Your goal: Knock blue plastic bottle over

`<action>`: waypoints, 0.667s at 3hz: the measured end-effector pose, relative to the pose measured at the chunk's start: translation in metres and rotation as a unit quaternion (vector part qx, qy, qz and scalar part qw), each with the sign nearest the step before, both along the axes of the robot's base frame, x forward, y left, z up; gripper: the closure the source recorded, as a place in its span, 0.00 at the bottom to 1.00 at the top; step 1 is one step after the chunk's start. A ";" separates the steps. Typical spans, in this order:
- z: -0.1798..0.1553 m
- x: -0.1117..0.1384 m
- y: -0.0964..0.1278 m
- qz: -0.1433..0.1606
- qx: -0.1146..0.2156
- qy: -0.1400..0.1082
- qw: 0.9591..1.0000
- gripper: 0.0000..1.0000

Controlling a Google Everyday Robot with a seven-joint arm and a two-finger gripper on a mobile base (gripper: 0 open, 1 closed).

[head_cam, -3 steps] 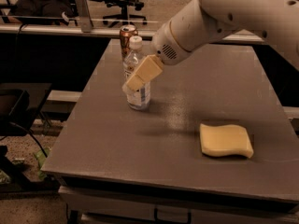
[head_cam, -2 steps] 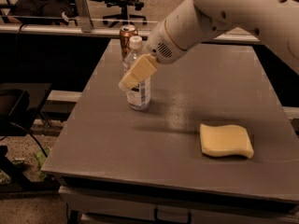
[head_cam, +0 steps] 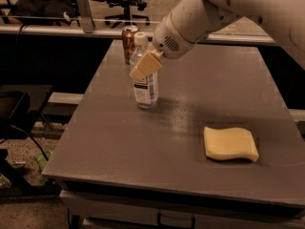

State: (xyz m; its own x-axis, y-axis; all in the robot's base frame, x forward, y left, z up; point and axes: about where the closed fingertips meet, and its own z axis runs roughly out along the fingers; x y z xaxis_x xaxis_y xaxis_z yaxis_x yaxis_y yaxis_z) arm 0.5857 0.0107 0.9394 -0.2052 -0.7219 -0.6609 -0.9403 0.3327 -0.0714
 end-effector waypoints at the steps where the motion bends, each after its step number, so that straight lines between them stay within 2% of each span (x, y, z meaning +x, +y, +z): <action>1: 0.013 0.007 -0.008 0.029 -0.047 -0.006 0.998 0.85; 2: 0.018 0.011 -0.013 0.082 -0.140 -0.010 0.987 1.00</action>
Offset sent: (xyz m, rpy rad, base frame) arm 0.0130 -0.0291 0.0231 -0.5699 0.0024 0.3173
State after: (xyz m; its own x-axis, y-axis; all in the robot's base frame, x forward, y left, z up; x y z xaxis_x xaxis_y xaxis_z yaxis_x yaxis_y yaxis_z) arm 0.5965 -0.0018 0.9578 -0.0596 -0.8991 -0.4338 -0.9771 0.1414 -0.1588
